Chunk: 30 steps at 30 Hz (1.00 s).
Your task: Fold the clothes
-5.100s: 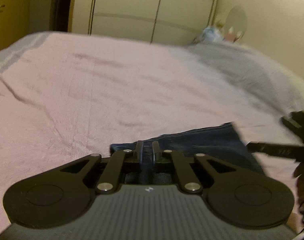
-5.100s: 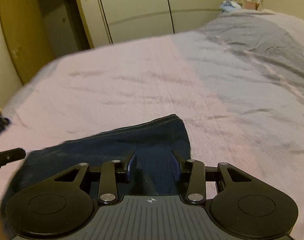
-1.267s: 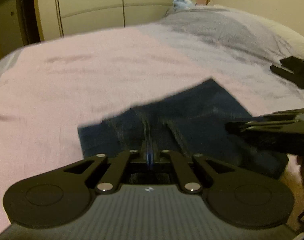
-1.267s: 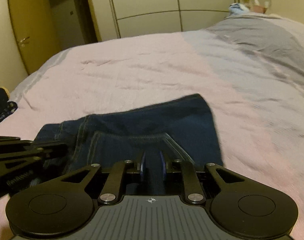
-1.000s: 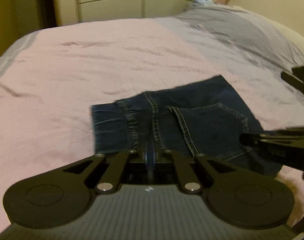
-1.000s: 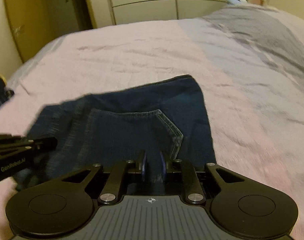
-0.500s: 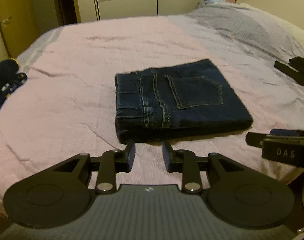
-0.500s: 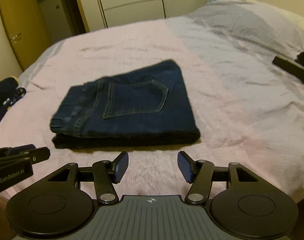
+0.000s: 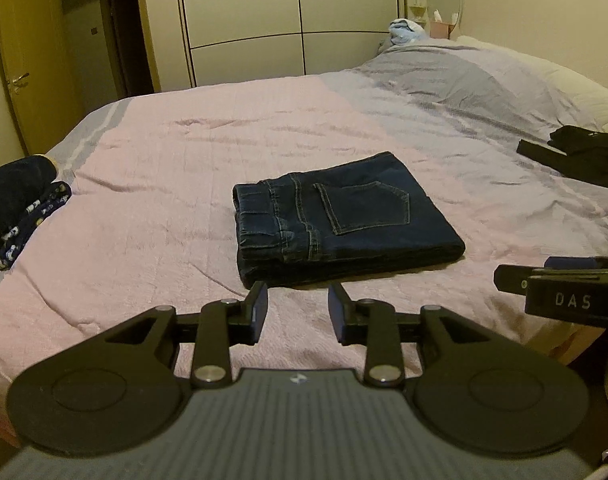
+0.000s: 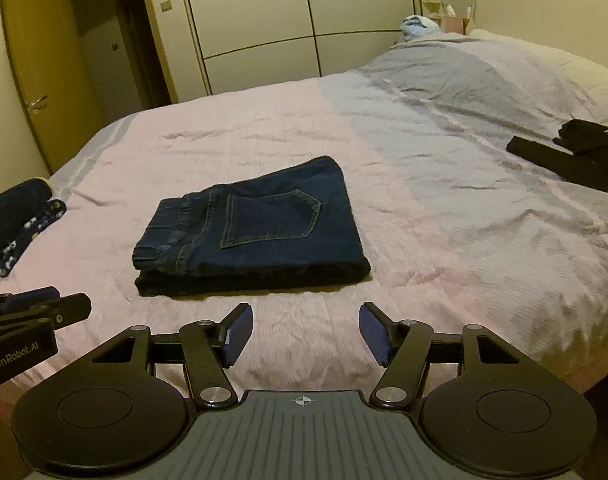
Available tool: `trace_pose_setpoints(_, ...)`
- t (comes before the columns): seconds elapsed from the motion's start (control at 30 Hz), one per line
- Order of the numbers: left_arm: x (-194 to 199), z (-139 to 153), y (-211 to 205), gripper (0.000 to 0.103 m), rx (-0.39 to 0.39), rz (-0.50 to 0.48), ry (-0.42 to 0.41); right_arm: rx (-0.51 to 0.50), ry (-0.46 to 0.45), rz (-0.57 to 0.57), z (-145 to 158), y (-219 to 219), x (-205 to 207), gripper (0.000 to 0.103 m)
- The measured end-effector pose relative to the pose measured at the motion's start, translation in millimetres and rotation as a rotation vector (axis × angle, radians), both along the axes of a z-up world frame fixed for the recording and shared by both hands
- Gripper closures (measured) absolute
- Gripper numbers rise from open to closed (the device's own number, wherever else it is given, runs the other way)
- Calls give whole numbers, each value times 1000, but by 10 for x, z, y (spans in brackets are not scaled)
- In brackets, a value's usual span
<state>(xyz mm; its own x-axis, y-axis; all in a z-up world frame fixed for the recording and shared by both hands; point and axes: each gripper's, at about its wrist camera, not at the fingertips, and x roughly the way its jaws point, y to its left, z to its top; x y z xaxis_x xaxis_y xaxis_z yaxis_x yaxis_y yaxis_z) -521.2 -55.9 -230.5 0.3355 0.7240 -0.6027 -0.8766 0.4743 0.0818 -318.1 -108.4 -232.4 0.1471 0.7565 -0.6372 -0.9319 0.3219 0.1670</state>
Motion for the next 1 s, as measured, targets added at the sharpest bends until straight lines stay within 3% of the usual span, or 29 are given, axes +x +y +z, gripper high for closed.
trace_pose_setpoints(0.47,-167,-381,362,72,-110,47,-29,-78,-30,-4,-221,224,-79,40)
trace_pose_setpoints(0.57,-239,-482,451,72,-141,45,-68,-90,-18,-29,-314,295,-21,40)
trace_pose_setpoints(0.67,-379,-539,590,71,-178,46,-160,-74,7,-43,-395,357,51,40)
trace_pose_setpoints(0.8,-585,-629,892,68,-242,53,-273,3,166,-88,-564,449,241,40)
trace_pose_setpoints(0.93,-701,-721,1333,67,-277,31,-331,83,386,-163,-772,632,468,40)
trace_pose_setpoints(1.0,-704,-734,1589,68,-285,1,-344,125,444,-212,-839,759,565,40)
